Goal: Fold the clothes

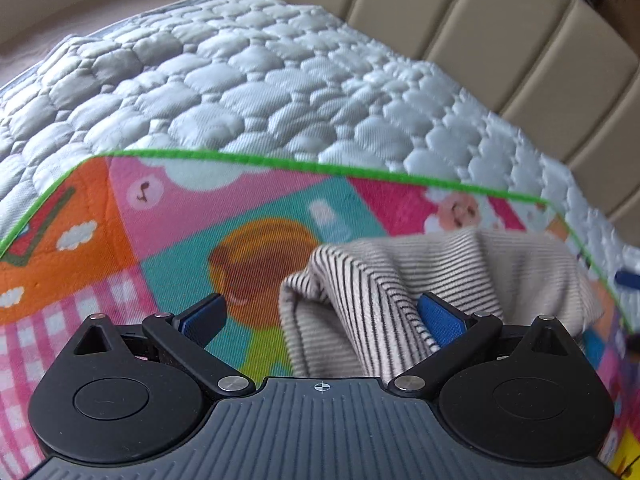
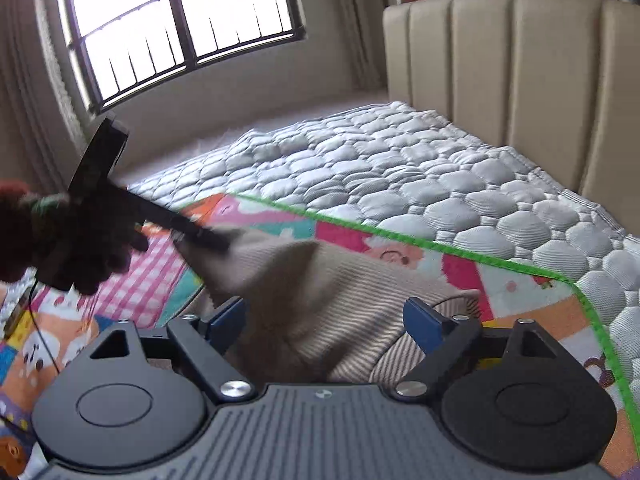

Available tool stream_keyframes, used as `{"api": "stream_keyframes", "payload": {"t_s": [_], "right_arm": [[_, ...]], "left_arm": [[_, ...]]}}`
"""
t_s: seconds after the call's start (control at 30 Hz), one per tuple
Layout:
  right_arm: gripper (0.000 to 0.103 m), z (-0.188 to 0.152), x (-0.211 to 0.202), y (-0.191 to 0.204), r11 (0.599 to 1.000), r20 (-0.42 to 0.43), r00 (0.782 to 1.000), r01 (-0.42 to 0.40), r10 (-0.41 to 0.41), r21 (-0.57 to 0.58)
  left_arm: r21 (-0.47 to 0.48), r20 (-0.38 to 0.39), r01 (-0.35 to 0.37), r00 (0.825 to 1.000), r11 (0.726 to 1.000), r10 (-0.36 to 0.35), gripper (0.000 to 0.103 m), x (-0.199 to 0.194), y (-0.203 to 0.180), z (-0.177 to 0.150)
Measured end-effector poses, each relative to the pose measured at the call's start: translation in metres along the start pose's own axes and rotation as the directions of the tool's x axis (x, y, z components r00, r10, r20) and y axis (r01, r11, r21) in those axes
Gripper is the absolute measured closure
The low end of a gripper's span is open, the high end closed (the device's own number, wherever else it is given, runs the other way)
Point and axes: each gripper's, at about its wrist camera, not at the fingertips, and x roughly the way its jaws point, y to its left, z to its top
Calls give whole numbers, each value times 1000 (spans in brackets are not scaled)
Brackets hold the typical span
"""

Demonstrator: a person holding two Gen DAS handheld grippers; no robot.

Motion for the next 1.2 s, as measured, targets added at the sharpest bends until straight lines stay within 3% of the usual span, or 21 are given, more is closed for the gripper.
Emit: {"api": "stream_keyframes", "payload": {"t_s": [0.03,0.13,0.27,0.33,0.43,0.57,0.63,0.7,0.73,0.83,0.93,0.97,1.07,1.1,1.13,1.2], "right_arm": [[1,1,2,-7,999,-11,1000,22,-22,39],[0,-10,20,-34,982,-100,994,62,-45,176],[0,-44,44,-54,949,-220,974,113,-48,293],[0,-62,56,-54,948,-270,960,145,-66,284],[0,-71,59,-41,962,-282,952,182,-120,205],[0,-63,70,-22,971,-379,909,223,-174,87],[0,-58,57,-15,978,-324,934,188,-149,94],[0,-52,33,-8,982,-197,973,143,-117,120],[0,-48,26,-7,980,-148,982,141,-121,137],[0,-34,15,-8,967,-38,987,162,-158,195],[2,-22,37,-18,958,-79,987,157,-142,240],[6,-20,48,-22,956,-110,984,164,-140,244],[35,-21,77,-34,945,-208,968,193,-139,263],[40,-21,80,-37,945,-218,967,188,-131,267],[43,-21,79,-39,947,-213,970,176,-120,268],[75,-18,74,-41,954,-202,975,145,-93,263]], "left_arm": [[4,-17,4,1000,1000,-4,0,0,1,-6],[-44,-10,89,996,995,-90,0,-12,6,-13],[-132,46,241,970,961,-237,0,-31,11,-8],[-161,52,260,966,952,-255,0,-31,8,-4],[-211,46,274,962,938,-271,0,-24,7,0],[-286,18,273,960,918,-280,7,-11,10,2],[-324,2,269,959,907,-284,22,-5,13,3],[-349,9,286,953,893,-302,22,-5,17,3],[-351,13,291,952,890,-306,22,-5,18,3],[-352,22,299,950,887,-311,22,-5,18,4],[-342,8,283,954,896,-299,22,0,12,6],[-339,-5,271,957,901,-290,22,3,10,6],[-327,-47,231,965,916,-260,26,14,3,4],[-319,-63,218,966,922,-251,32,19,0,2],[-310,-76,207,967,928,-242,47,22,-3,1],[-280,-75,207,969,937,-237,56,19,-8,0]]}}
